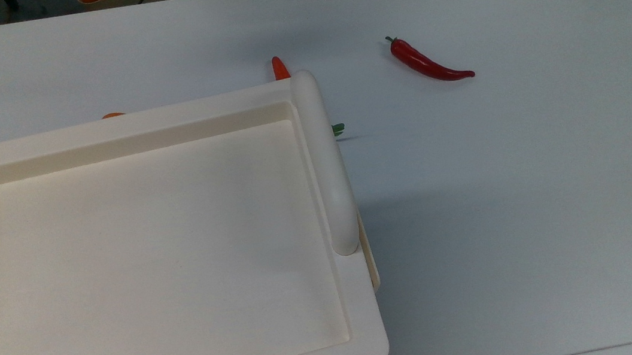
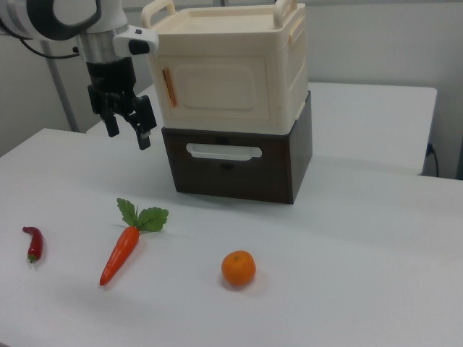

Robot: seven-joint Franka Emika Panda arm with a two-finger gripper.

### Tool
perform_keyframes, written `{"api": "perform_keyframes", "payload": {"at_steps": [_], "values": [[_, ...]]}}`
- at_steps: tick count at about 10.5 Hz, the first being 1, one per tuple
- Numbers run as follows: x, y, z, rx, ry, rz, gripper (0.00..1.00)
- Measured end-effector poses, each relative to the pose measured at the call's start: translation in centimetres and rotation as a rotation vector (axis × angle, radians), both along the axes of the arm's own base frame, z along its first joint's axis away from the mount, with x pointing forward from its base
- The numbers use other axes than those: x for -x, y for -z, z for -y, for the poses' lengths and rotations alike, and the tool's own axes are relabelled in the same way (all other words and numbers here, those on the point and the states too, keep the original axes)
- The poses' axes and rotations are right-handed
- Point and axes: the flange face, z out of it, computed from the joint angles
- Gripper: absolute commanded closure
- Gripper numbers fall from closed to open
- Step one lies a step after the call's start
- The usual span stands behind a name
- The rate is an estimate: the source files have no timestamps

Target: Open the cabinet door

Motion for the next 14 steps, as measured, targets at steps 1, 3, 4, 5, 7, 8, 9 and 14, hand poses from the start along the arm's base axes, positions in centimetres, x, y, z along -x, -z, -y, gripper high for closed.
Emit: {"api": "perform_keyframes", "payload": {"at_steps": [1,3,4,5,7,8,9,14], "values": [[0.0,0.0,0.1,0.000,0.002,0.000,0.00],[0.0,-0.1,0.4,0.000,0.007,0.002,0.00],[0.0,-0.1,0.5,0.000,0.009,0.002,0.00],[0.0,-0.2,0.6,0.000,0.011,0.006,0.00],[0.0,-0.6,1.1,0.000,0.020,0.016,0.00],[0.0,-0.7,1.2,-0.001,0.023,0.017,0.00],[0.0,-0.7,1.3,-0.001,0.024,0.017,0.00],[-0.4,-0.3,0.7,-0.053,-0.019,0.019,0.00]]}}
